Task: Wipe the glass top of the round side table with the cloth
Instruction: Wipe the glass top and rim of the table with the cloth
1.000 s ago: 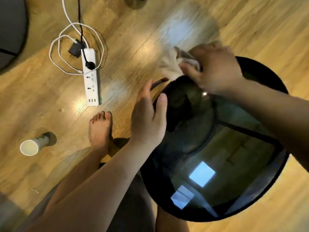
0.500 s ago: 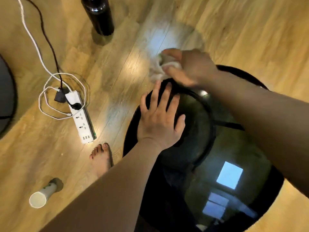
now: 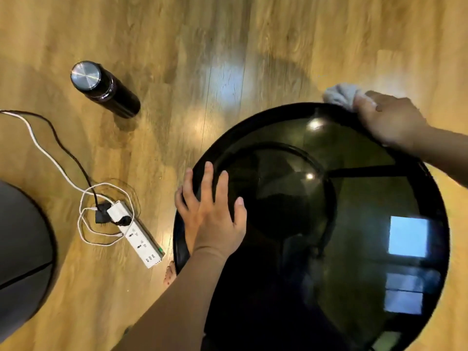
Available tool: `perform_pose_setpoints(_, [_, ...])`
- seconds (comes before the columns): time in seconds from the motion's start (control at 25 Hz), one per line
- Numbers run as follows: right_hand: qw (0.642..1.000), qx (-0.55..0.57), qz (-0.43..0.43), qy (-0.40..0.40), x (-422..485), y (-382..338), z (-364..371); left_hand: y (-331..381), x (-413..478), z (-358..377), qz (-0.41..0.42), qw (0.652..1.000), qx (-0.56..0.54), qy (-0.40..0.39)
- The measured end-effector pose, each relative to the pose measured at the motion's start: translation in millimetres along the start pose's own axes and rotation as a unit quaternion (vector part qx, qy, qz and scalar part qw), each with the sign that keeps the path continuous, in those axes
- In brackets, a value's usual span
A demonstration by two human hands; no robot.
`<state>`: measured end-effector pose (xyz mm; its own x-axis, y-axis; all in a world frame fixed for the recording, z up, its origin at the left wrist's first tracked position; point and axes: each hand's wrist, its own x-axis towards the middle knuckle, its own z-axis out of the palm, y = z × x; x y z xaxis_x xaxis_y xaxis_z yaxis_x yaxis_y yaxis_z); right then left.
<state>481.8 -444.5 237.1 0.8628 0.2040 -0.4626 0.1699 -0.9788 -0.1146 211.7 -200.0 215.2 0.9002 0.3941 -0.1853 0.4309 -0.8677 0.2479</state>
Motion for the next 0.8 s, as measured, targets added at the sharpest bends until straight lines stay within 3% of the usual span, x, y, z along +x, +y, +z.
perform_pose_setpoints(0.12, [0.996, -0.019, 0.089, 0.016, -49, 67, -3, 3, 0, 2, -0.007, 1.000, 0.020, 0.001])
perform_pose_setpoints(0.2, [0.997, 0.016, 0.070, 0.022, -41, 42, -6, 5, 0, 4, -0.006, 1.000, 0.029, 0.007])
perform_pose_setpoints(0.32, [0.996, 0.000, -0.081, 0.048, 4, -72, -5, 4, -1, 5, -0.009, 0.999, 0.030, 0.013])
perform_pose_setpoints(0.44, [0.960, -0.081, -0.267, 0.023, -5, -194, 32, 5, 0, 7, -0.017, 0.999, 0.037, 0.016])
perform_pose_setpoints(0.56, [0.920, -0.102, -0.378, 0.008, -35, -232, 51, 8, -2, 7, -0.006, 0.999, 0.045, 0.015])
perform_pose_setpoints(0.68, [0.947, -0.049, -0.316, 0.014, -7, -185, 34, 18, 2, -7, -0.041, 0.998, 0.049, 0.008])
perform_pose_setpoints(0.8, [0.992, 0.006, -0.121, 0.034, 18, -77, 9, 60, 21, -28, -0.009, 0.997, 0.064, -0.046])
